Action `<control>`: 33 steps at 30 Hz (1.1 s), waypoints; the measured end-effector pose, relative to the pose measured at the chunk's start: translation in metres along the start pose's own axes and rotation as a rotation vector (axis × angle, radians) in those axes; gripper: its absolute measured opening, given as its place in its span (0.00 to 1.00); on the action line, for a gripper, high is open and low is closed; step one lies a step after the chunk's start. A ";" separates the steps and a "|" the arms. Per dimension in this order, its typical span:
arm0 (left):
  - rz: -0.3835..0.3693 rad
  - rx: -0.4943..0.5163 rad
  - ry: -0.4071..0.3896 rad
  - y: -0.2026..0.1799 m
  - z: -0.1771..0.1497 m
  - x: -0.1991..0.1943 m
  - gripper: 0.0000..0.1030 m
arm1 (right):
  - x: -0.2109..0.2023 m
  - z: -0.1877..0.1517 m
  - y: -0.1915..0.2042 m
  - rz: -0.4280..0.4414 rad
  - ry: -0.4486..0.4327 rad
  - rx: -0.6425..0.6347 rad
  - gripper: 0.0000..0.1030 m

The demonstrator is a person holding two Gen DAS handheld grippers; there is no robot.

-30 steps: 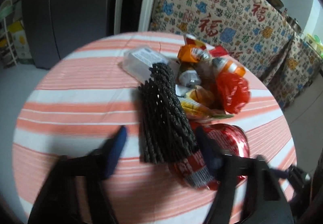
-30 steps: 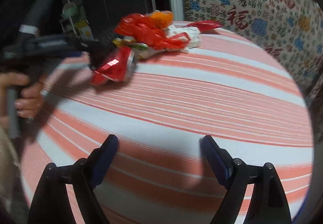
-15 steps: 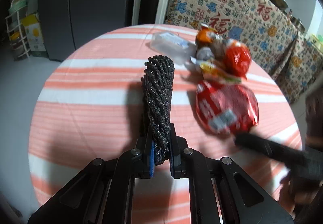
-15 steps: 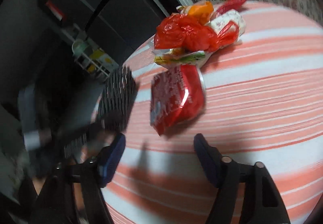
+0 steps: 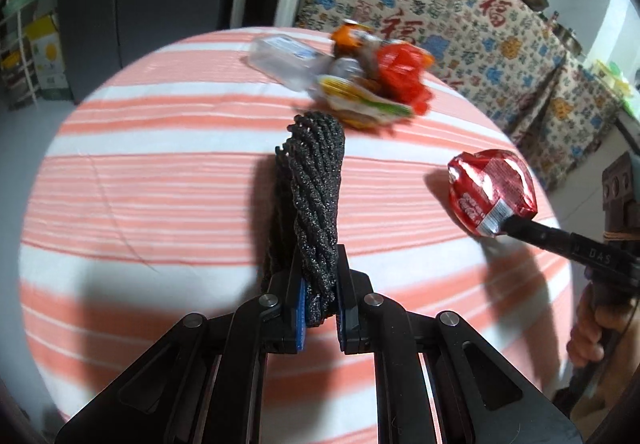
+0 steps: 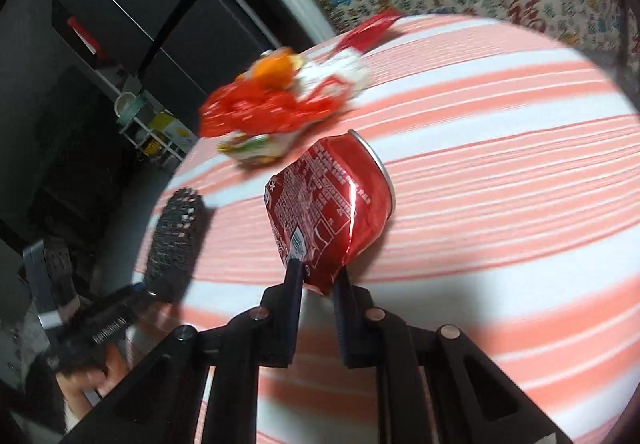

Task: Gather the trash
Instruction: 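Grasp the black mesh net with the left tool while the right tool grasps the red can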

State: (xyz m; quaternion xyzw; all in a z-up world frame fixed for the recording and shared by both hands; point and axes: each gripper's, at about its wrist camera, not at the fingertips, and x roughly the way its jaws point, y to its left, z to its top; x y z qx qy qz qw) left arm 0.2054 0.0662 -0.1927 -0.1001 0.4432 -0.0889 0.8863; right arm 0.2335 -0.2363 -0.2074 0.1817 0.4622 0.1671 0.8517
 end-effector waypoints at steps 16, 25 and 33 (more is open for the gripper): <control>0.065 0.096 -0.034 -0.033 0.005 0.003 0.39 | -0.039 -0.009 -0.039 -0.002 -0.084 0.021 0.47; 0.076 0.143 -0.010 -0.038 0.009 0.012 0.09 | -0.031 -0.003 -0.033 -0.043 -0.127 0.083 0.20; 0.023 0.160 -0.048 -0.062 0.007 -0.006 0.08 | -0.068 -0.013 0.003 -0.128 -0.173 -0.134 0.15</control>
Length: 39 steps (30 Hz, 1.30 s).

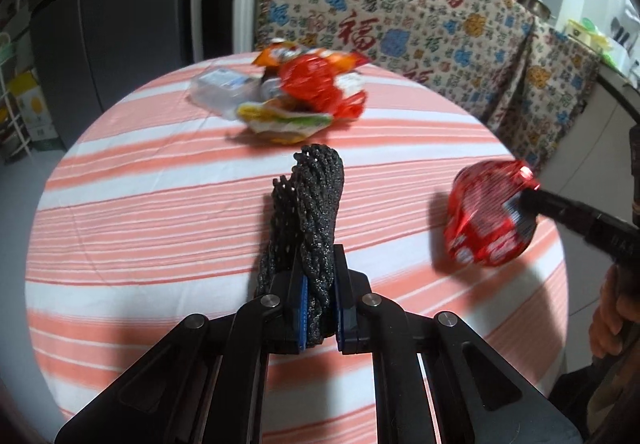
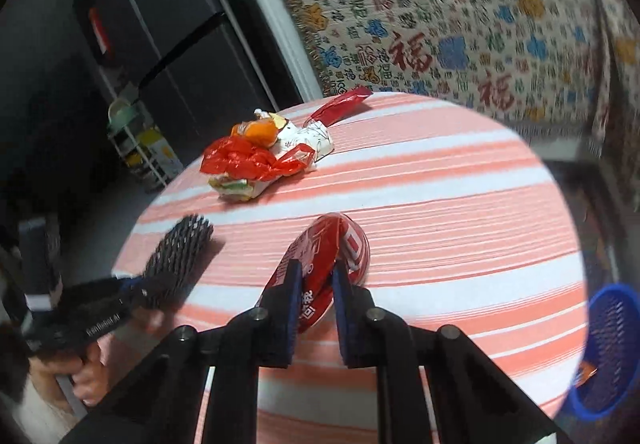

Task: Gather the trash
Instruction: 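Grasp the black mesh net with the left tool while the right tool grasps the red can, then carry the net and can to the blue wastebasket and release both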

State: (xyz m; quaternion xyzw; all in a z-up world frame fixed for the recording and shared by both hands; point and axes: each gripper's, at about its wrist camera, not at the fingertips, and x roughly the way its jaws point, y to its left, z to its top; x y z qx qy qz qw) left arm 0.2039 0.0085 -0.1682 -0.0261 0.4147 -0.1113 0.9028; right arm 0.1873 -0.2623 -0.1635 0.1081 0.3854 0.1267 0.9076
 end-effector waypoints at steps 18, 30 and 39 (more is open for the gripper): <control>-0.031 -0.018 0.001 -0.016 -0.005 -0.002 0.08 | 0.016 -0.011 -0.008 0.062 0.082 0.062 0.16; -0.105 0.032 -0.011 -0.066 0.010 -0.006 0.08 | -0.039 -0.006 0.007 -0.091 -0.036 -0.104 0.14; -0.119 0.050 0.011 -0.084 0.011 -0.005 0.08 | -0.049 -0.012 -0.007 -0.108 -0.046 -0.103 0.13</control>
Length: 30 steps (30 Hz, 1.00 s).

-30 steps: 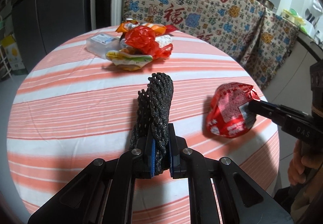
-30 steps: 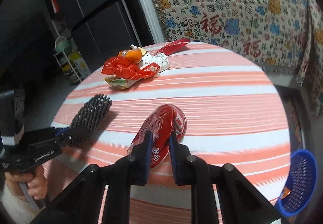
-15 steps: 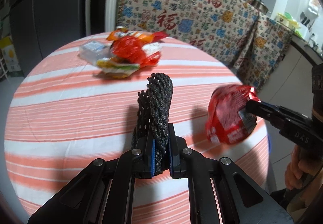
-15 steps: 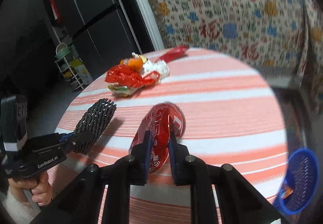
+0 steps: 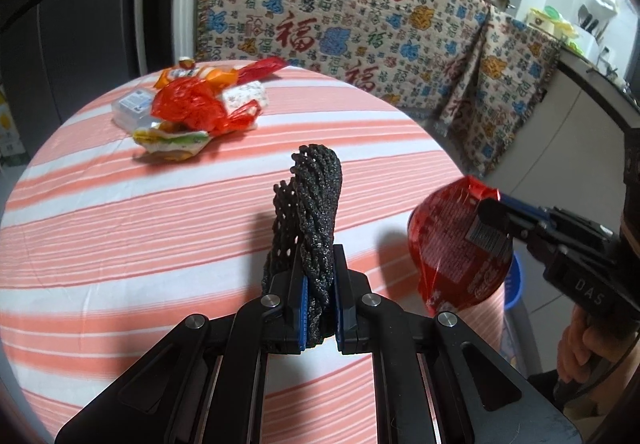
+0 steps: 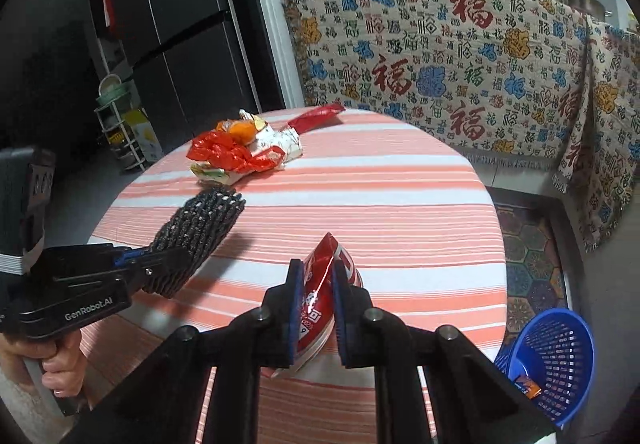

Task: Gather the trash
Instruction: 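Carry the net and can to the blue wastebasket and release both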

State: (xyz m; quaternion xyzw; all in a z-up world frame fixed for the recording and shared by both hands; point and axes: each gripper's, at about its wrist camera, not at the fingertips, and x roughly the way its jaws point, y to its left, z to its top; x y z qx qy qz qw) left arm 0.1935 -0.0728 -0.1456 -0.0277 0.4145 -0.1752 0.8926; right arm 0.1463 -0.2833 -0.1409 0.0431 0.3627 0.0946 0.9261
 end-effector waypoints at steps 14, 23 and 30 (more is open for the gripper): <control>-0.234 0.169 0.042 -0.148 0.035 0.016 0.08 | -0.080 0.012 -0.107 -0.194 -0.087 0.073 0.13; -0.419 0.260 0.133 -0.282 0.048 0.076 0.08 | -0.138 -0.022 -0.233 -0.402 -0.077 0.209 0.13; -0.460 0.303 0.196 -0.351 0.038 0.131 0.08 | -0.141 -0.057 -0.298 -0.450 -0.055 0.306 0.13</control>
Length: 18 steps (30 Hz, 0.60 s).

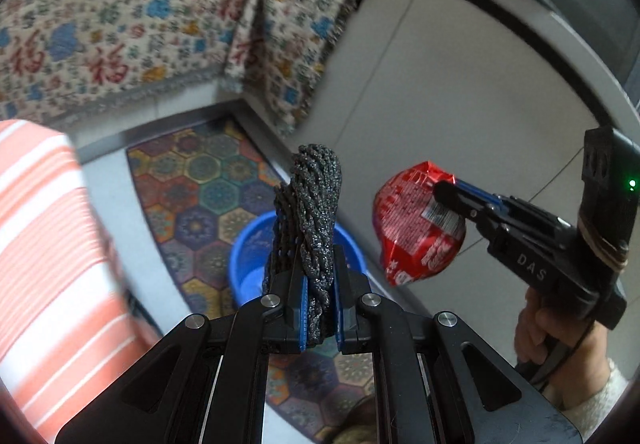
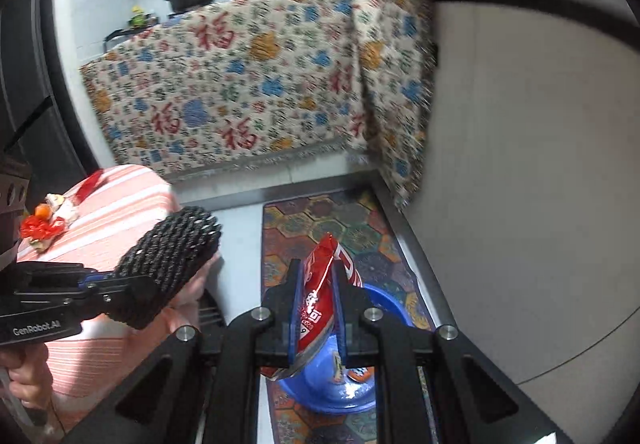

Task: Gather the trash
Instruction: 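Carry the net and can to the blue wastebasket and release both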

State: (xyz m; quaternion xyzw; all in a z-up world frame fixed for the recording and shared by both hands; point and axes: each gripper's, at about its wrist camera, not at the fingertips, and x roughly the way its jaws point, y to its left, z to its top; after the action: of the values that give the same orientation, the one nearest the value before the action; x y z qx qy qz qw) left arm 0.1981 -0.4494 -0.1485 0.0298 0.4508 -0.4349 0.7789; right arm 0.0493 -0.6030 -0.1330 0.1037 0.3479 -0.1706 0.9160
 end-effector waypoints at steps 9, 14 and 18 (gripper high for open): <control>-0.014 0.016 0.064 -0.006 -0.001 0.073 0.09 | 0.043 -0.018 -0.045 -0.010 0.039 0.084 0.14; -0.035 -0.016 0.099 0.005 -0.002 0.109 0.24 | 0.066 -0.025 -0.061 0.023 0.055 0.134 0.16; -0.016 -0.059 0.096 0.018 0.001 0.121 0.44 | 0.080 -0.030 -0.070 0.037 0.055 0.169 0.42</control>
State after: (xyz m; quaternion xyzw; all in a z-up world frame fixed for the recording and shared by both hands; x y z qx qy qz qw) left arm 0.2377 -0.5170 -0.2420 0.0240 0.5006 -0.4256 0.7534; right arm 0.0603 -0.6771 -0.2135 0.1916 0.3551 -0.1797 0.8971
